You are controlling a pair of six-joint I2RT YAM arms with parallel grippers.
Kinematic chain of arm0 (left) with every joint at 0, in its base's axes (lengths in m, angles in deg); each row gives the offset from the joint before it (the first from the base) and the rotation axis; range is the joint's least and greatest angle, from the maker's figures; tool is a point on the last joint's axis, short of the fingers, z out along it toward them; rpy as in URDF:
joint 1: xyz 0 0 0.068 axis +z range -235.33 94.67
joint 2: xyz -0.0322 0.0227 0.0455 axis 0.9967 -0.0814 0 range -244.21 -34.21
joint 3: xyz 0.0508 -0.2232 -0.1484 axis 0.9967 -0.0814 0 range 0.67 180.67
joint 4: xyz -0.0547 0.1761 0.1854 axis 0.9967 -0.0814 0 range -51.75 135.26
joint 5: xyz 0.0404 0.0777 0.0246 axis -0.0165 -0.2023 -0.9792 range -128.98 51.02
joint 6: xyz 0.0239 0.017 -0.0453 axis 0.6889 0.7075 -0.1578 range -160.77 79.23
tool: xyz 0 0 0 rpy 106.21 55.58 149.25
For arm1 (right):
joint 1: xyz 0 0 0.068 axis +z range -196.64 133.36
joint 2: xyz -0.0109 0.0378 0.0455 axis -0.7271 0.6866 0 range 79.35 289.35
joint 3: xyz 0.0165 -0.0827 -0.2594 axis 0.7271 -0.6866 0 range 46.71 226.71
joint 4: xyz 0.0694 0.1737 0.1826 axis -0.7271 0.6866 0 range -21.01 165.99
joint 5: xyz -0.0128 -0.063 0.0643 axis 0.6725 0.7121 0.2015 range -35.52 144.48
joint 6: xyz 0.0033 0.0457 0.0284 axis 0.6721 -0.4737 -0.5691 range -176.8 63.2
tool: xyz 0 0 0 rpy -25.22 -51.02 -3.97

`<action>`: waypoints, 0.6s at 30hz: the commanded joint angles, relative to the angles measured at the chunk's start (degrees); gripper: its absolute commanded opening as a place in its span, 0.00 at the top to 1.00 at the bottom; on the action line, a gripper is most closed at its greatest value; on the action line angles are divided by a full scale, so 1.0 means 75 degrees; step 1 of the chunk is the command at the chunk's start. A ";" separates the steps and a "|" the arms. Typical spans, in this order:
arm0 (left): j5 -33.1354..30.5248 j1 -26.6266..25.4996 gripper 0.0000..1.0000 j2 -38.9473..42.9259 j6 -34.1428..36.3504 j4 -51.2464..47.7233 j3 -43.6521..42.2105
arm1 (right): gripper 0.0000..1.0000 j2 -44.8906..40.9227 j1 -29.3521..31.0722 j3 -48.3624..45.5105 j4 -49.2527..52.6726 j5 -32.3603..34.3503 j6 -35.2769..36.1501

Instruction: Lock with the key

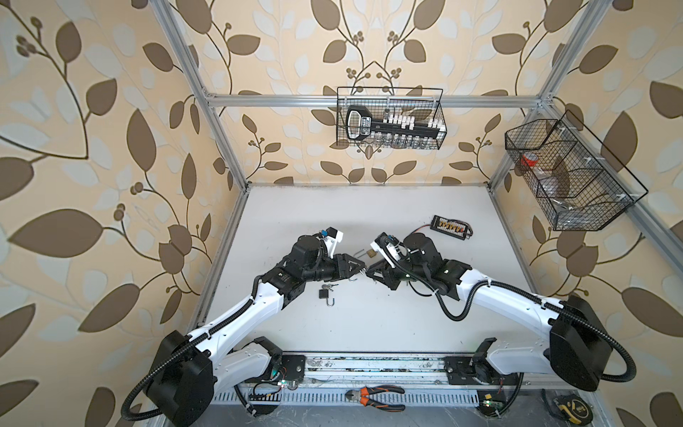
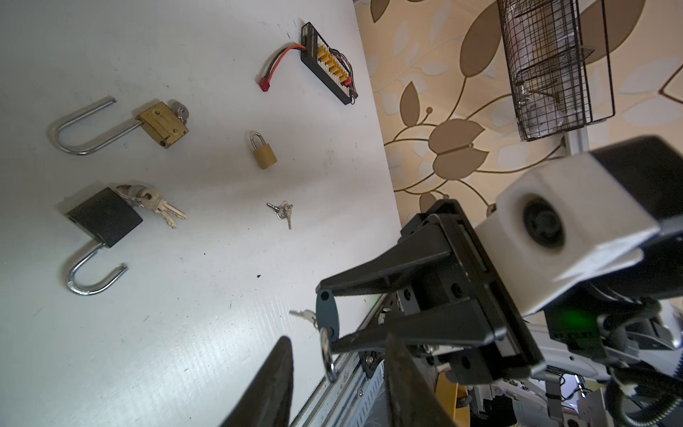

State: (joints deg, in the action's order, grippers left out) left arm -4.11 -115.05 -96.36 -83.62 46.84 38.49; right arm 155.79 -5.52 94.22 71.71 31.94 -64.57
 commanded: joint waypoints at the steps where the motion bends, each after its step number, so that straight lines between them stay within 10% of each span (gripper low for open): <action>1: -0.0044 -0.0094 0.66 -0.0011 0.0148 0.0269 0.0336 | 1.00 -0.0136 0.0011 -0.0053 -0.0180 -0.0155 -0.0065; 18: -0.0115 -0.0155 0.80 -0.0092 0.0219 0.0152 0.0360 | 1.00 -0.0208 0.0013 -0.0024 -0.0275 -0.0239 -0.0187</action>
State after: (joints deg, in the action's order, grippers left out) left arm -4.92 -115.44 -97.02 -83.01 46.80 38.52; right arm 155.79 -5.52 94.22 71.19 31.52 -65.57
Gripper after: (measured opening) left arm 0.201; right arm 0.231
